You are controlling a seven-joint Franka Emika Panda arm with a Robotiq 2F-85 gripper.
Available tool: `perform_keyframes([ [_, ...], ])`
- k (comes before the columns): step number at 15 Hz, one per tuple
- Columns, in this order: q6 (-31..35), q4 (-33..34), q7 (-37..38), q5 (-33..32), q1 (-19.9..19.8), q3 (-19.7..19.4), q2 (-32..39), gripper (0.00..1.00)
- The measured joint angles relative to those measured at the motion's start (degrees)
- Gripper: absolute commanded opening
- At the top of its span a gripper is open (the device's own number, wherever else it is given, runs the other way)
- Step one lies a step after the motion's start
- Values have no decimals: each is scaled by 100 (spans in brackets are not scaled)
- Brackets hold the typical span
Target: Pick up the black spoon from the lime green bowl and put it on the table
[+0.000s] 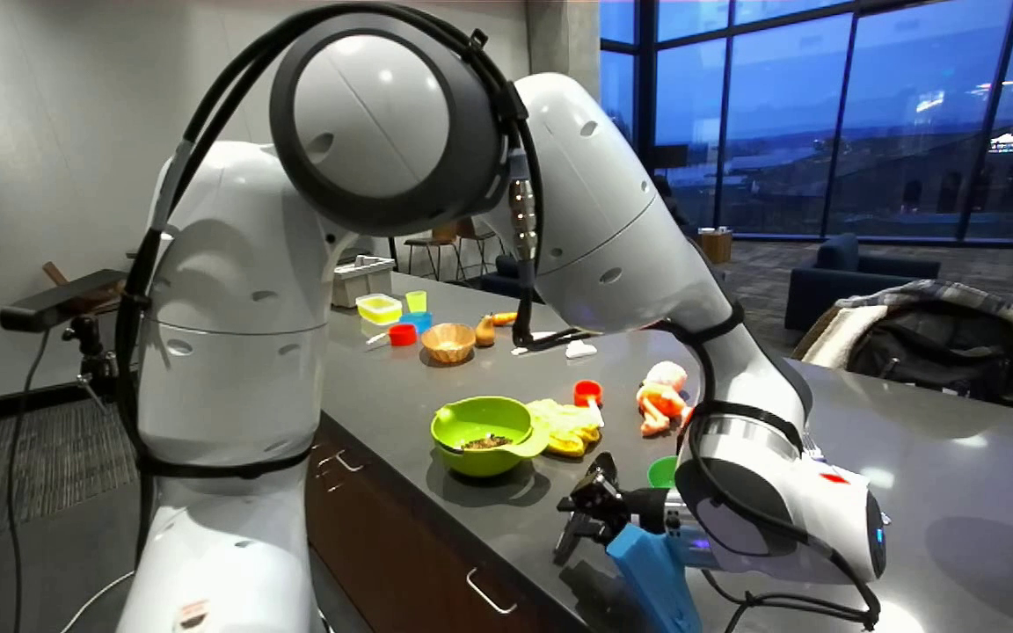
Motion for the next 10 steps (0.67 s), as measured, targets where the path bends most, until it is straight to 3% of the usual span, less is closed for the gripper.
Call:
perform_keyframes([
  [3,-14,132,362,0,52,26,-173,96],
  [4,2,163,474,-3,73,27,-247,99],
  [10,358,-65,1141,-1308,170,18,-1324,100],
])
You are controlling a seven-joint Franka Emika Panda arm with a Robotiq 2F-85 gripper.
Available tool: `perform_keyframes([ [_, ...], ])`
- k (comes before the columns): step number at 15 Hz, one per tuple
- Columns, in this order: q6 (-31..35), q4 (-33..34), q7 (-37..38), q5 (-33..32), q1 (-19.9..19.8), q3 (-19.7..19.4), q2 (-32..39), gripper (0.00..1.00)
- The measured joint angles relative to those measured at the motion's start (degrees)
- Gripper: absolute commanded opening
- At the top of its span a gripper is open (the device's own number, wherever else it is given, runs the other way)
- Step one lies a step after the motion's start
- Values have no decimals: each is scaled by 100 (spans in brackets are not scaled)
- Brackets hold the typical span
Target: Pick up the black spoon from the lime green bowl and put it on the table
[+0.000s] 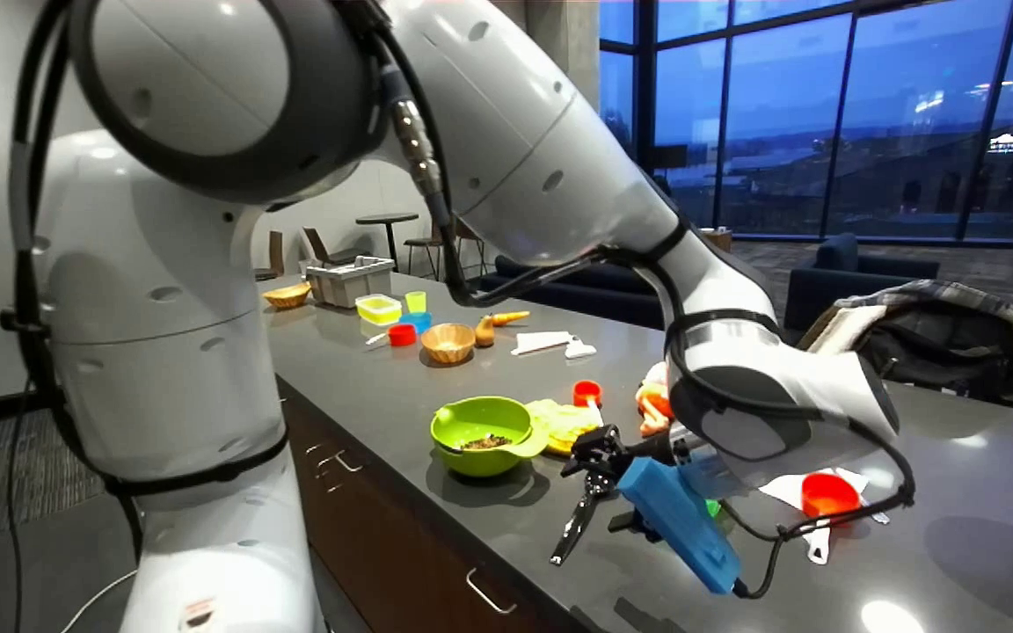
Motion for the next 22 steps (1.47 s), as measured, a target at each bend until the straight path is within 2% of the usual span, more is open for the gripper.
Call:
perform_keyframes([
  [6,-1,16,1789,-1383,700,688,-1629,100],
  [10,-86,239,2568,-2109,1338,1272,-2126,100],
  [15,-7,963,3459,-3158,2046,1949,-1860,100],
  [18,2,1564,4317,-3779,2245,2245,-1378,100],
  [22,-3,2382,5174,-4252,2362,2426,-579,100],
])
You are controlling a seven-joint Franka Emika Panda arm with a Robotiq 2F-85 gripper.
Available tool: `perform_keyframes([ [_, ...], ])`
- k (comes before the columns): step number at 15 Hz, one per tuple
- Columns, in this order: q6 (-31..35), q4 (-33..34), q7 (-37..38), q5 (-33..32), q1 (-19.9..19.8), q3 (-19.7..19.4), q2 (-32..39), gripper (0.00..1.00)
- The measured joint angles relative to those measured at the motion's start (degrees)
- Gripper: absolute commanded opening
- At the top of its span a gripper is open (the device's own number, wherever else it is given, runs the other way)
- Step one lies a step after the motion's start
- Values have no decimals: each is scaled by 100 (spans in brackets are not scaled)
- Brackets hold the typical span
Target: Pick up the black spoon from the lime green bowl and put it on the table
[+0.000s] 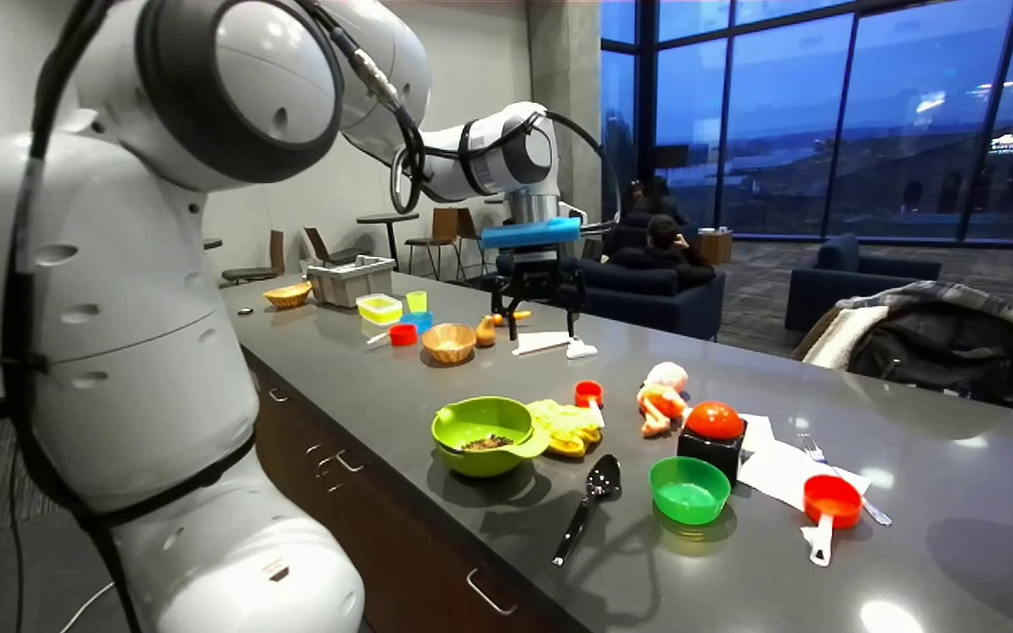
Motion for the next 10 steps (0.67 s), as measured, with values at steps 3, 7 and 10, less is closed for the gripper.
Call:
perform_keyframes([
  [3,5,661,326,-164,93,76,571,100],
  [7,19,1484,315,-217,268,164,1176,100],
  [10,17,1774,251,-221,328,194,1396,100],
])
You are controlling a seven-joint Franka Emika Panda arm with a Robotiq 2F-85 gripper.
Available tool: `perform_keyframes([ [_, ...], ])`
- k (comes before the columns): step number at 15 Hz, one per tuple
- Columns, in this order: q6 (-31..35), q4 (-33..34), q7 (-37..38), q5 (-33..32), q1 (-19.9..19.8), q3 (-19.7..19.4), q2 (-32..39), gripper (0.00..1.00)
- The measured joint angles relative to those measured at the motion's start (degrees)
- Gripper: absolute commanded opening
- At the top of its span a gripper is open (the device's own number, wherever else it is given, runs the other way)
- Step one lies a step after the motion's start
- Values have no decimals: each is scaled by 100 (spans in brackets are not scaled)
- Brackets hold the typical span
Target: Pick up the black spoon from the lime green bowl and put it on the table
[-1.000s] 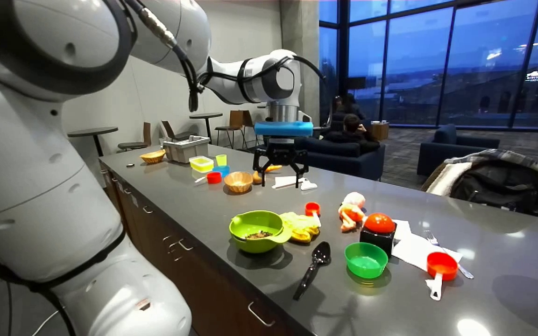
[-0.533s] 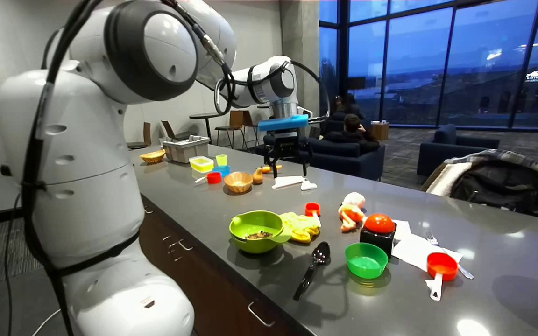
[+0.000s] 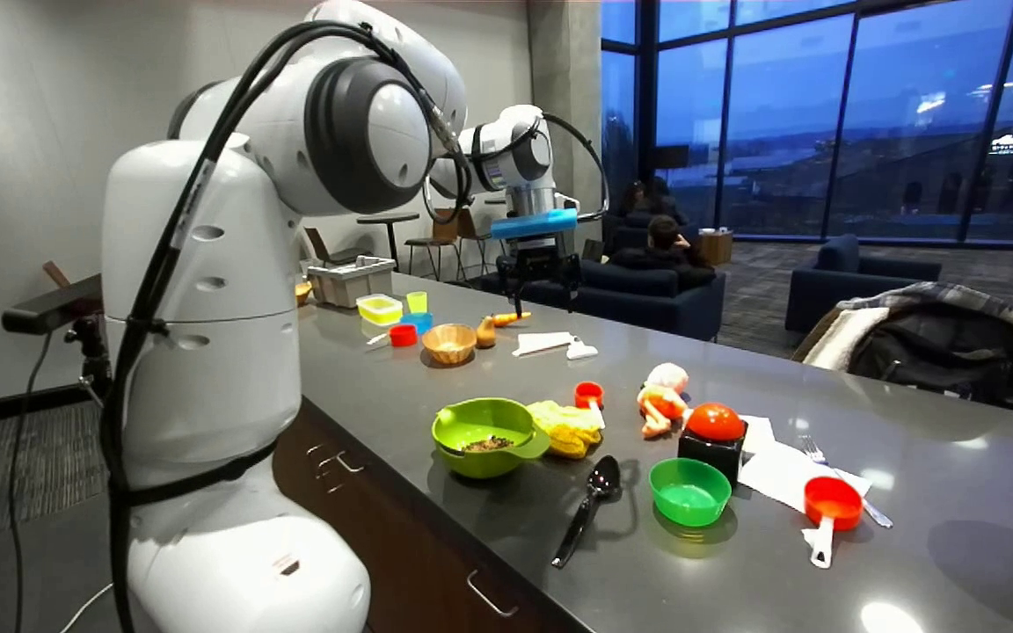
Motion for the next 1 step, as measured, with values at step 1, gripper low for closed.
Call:
perform_keyframes([
  [1,-1,24,-4,0,3,0,22,100],
])
